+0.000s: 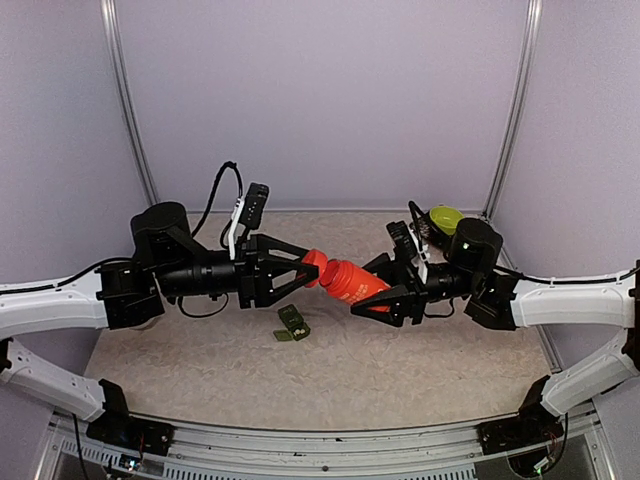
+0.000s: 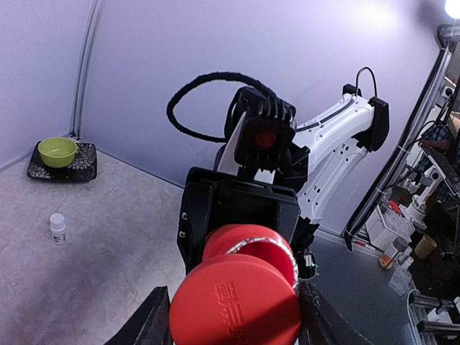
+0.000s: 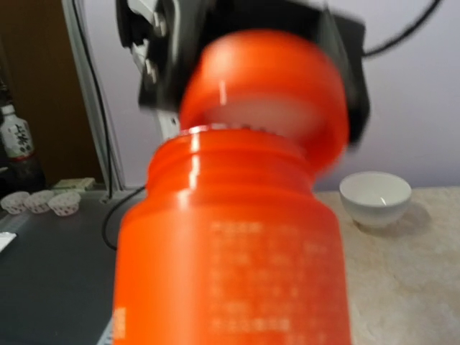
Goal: Sort the pills into containers
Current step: Close the lid of the pill bottle.
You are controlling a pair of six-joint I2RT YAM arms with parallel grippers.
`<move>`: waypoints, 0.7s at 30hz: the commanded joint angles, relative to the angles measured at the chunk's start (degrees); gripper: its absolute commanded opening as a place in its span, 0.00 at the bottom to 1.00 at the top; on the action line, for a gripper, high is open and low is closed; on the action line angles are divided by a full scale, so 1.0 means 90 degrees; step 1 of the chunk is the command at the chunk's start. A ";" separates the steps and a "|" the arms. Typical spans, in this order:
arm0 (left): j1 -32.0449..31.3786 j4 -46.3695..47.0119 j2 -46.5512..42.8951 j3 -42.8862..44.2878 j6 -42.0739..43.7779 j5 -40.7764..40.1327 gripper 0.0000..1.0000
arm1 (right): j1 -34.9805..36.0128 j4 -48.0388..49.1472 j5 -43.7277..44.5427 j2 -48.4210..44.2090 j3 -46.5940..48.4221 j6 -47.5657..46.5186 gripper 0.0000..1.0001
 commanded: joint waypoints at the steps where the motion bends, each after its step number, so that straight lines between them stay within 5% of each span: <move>1: -0.0122 -0.0020 0.0126 0.0171 0.0306 0.0053 0.53 | -0.0026 0.0192 -0.0367 0.0062 0.0317 0.0328 0.01; 21: -0.0278 0.0274 0.0521 0.0282 0.0317 0.0382 0.54 | -0.0026 0.0450 -0.0573 0.0331 0.0398 0.0636 0.01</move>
